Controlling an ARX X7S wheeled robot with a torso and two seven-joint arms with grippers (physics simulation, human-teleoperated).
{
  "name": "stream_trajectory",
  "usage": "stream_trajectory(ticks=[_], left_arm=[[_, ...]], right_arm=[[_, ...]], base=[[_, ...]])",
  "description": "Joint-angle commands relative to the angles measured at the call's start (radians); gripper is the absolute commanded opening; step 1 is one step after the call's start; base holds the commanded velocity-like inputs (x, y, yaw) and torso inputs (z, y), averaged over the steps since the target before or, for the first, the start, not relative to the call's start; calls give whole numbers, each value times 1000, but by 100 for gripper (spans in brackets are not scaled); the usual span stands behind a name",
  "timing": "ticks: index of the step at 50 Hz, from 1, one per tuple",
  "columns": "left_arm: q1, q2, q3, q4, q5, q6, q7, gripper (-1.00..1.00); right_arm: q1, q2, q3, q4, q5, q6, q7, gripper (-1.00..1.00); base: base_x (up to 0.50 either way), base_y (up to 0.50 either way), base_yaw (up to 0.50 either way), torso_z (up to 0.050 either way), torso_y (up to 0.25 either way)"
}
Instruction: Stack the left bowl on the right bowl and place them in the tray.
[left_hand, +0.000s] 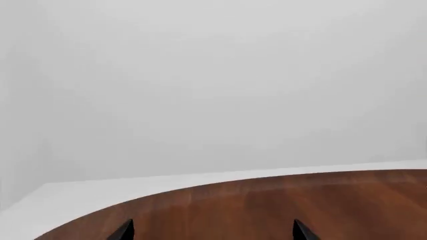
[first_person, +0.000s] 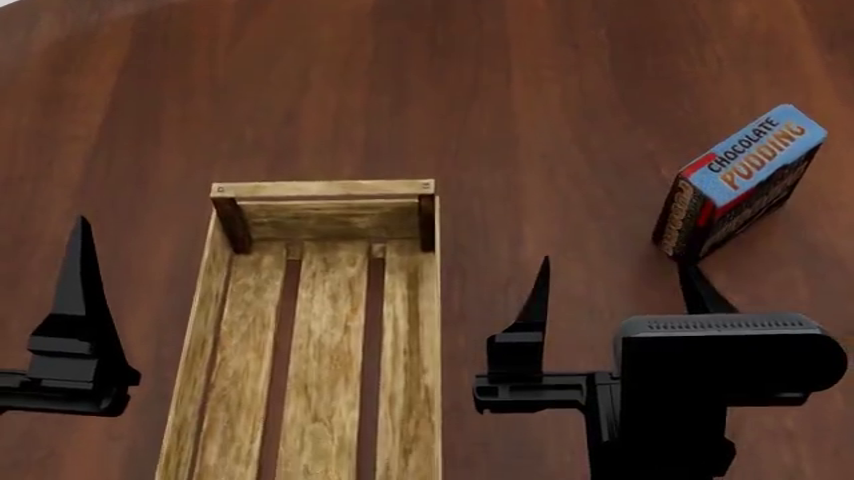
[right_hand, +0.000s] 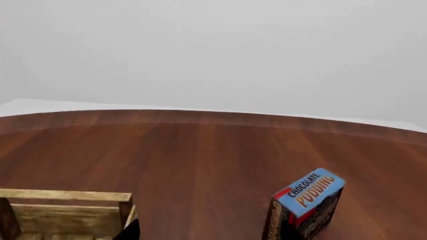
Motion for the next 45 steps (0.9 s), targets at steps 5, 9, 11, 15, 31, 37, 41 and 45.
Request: stream_trajectory(ticks=[5,9,11,15,31,37,41,45], left_arm=[[-1,-9,8,1,1,3,0,100],[-6,-7,7,-3,4,-5,-12,100],[-7,-2,-4,-4,-8,-2,-14,100],[-4,-2,-2,0,0,18,-15,100],[8,-16,-35,39,-63,35,4,100],[10,-18,-50,54,-75,33,-5,100],[10,-20,-54,58,-83,33,-6,100],[12,-23,-61,65,-90,31,-9,100]], right_arm=[[1,2,-2,0,6,3,0,100],[1,3,0,-2,9,5,2,100],[1,3,0,-2,10,6,3,100],[3,5,-2,-11,21,13,-3,100],[93,79,93,-271,236,434,190,100],[215,90,221,-394,474,722,329,100],[293,79,323,-406,681,886,448,100],[329,82,407,-386,874,975,577,100]], base=[[0,0,0,0,-250],[-3,0,0,0,-250],[0,0,0,0,-98],[0,0,0,0,0],[0,0,0,0,0],[0,0,0,0,0],[0,0,0,0,0],[0,0,0,0,0]])
